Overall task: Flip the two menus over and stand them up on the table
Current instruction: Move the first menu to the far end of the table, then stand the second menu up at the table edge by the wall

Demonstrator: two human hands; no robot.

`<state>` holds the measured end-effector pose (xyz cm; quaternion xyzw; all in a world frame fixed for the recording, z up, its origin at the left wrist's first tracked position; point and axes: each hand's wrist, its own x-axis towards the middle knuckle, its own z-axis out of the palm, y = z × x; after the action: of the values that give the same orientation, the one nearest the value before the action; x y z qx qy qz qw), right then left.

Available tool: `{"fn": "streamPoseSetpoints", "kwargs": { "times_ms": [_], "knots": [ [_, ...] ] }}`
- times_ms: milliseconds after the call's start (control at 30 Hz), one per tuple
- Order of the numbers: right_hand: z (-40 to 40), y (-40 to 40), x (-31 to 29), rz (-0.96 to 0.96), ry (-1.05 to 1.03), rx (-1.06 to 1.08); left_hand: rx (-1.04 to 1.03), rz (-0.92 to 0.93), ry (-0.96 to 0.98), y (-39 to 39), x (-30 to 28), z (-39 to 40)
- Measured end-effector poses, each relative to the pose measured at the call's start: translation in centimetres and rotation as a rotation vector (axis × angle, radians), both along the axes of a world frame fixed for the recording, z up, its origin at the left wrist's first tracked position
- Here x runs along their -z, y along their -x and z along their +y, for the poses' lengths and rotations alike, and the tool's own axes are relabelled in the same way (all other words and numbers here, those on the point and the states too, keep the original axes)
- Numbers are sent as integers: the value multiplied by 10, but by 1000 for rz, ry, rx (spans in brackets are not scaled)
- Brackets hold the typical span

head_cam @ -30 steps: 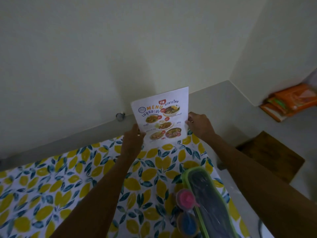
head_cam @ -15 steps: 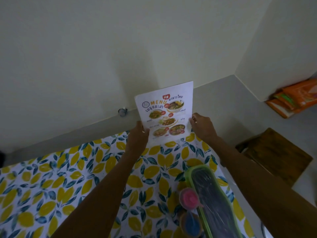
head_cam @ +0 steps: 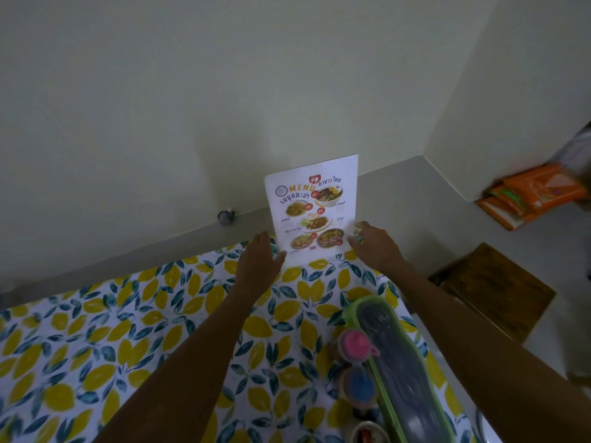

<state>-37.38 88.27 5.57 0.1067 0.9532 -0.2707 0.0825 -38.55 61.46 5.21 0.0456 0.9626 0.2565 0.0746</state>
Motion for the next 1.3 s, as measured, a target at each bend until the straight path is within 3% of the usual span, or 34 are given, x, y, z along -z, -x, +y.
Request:
{"fn": "streamPoseSetpoints", "kwargs": {
  "times_ms": [167, 300, 500, 767, 1067, 1300],
  "knots": [
    [-35, -37, -30, -37, -307, -151, 135, 57, 283, -34, -14, -30],
    [-79, -67, -55, 4, -422, -244, 132, 75, 323, -70, -24, -67],
    [-181, -119, -70, 20, -465, -363, 74, 83, 283, -136, -40, -158],
    [-370, -209, -60, -6, -404, -540, -60, 53, 283, -263, -43, -339],
    [-576, -287, -45, 54, -362, -812, -341, 24, 357, -405, -42, -529],
    [-682, -306, -30, 59, -378, -976, -555, -50, 366, -460, -41, -626]
  ]
}}
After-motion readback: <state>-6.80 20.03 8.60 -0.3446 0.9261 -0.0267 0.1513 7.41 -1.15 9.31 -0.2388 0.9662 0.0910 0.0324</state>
